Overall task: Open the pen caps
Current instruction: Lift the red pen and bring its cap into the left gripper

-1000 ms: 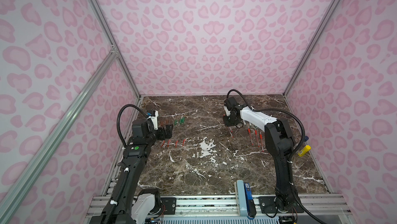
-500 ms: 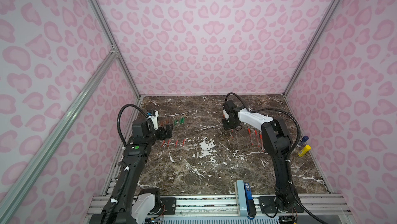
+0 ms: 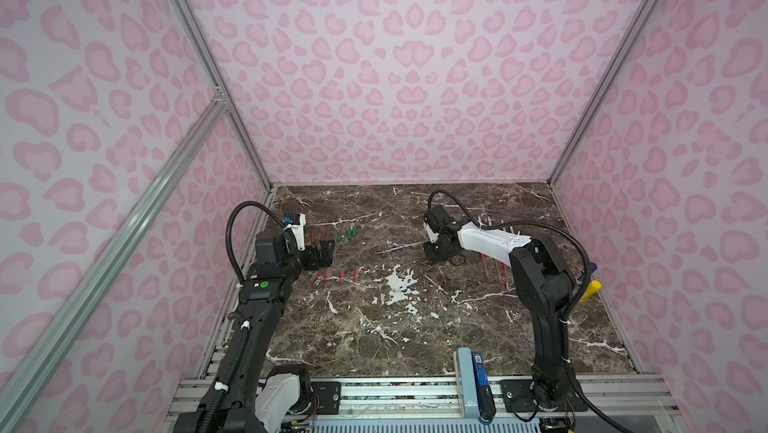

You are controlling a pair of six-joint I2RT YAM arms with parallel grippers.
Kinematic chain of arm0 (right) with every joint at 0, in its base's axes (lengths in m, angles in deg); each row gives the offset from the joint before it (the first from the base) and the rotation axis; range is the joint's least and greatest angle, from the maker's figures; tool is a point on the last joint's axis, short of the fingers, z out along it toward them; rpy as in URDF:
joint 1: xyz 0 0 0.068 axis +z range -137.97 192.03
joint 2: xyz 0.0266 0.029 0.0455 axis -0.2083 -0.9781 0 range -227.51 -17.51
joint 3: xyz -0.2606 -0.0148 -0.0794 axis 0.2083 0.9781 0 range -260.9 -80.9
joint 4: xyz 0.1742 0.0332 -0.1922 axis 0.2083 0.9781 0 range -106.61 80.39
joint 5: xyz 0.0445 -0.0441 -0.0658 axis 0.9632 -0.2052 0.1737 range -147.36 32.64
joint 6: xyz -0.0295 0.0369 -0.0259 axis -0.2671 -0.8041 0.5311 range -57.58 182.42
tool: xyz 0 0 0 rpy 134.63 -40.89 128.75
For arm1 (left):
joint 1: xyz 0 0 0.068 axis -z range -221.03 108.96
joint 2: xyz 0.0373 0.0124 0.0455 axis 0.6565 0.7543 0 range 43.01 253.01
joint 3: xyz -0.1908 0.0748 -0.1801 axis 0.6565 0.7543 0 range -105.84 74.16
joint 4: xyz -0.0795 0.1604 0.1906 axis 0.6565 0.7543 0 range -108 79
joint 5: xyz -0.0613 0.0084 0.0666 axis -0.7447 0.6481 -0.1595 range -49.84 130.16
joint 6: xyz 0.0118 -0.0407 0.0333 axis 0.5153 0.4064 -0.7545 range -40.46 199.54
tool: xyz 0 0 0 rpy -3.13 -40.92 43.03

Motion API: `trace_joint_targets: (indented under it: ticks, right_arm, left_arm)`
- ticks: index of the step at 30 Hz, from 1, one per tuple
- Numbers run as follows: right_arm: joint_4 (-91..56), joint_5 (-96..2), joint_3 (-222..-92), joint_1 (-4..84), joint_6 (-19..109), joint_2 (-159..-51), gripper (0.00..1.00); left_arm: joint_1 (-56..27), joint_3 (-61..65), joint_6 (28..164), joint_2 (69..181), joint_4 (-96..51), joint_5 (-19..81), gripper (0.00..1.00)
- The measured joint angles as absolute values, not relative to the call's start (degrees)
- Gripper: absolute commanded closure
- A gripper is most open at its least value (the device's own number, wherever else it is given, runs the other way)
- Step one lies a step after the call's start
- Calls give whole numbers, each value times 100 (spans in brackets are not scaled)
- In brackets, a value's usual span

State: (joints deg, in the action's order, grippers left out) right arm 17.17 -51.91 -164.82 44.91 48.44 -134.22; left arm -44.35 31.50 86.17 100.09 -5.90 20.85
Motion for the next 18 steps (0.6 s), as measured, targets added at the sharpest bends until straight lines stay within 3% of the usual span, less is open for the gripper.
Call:
trace_joint_targets:
  ticks: [12,18]
  right_arm:
    - [836,-4675,-15819,5632,4121,-12025,98]
    - [38,-4476,-15730,6209,3648,-11736,100]
  left_arm:
    - [-4408,3358,9439,10071,-983,459,6]
    - [-4188,3419,9922,10322,-1337,155,16]
